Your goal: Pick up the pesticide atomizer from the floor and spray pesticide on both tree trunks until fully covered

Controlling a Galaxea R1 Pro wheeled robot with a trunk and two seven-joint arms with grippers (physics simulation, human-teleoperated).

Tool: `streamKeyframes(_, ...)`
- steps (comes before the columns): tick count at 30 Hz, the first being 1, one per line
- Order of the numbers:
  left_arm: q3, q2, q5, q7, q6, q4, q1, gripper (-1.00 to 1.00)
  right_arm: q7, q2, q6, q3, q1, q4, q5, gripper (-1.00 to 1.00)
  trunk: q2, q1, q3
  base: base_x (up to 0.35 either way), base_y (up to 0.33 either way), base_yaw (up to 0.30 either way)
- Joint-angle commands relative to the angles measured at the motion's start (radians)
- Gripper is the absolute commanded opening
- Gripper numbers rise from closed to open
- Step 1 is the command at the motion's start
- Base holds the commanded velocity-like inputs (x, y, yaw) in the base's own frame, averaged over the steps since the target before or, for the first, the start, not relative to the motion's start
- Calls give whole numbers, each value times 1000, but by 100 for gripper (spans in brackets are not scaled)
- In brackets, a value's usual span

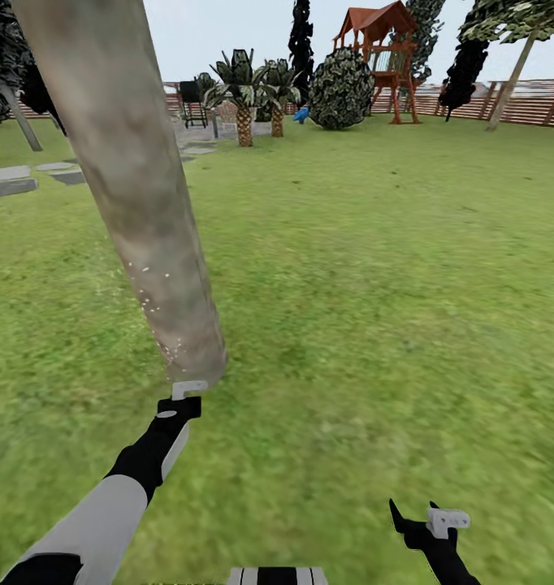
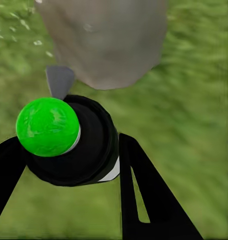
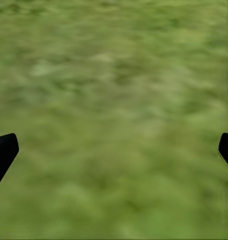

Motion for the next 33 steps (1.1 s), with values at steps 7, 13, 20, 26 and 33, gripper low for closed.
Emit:
streamKeyframes(7, 71, 5, -4, 1, 26, 0, 0, -100, 0, 0, 1, 1, 0, 0, 0, 100, 0, 0, -6, 60, -272, 219)
streamKeyframes(13, 78, 3, -8, 3, 77, -2, 0, -100, 1, 0, 1, 0, 0, 0, 0, 100, 0, 0, -9, 101, -272, 149)
streamKeyframes(20, 78, 7, -10, 5, 77, -2, 0, -100, 0, 0, 0, 0, 0, 0, 0, 100, 0, 0, -9, 101, -272, 180)
streamKeyframes(26, 77, 5, -10, 30, 77, -2, 0, -100, 0, 0, 0, 0, 0, 0, 0, 100, 0, 0, -9, 101, -272, 276)
streamKeyframes(33, 77, 5, -9, 34, 77, -2, 0, -100, 0, 0, 1, 1, 0, 0, 0, 100, 0, 0, -9, 101, -272, 276)
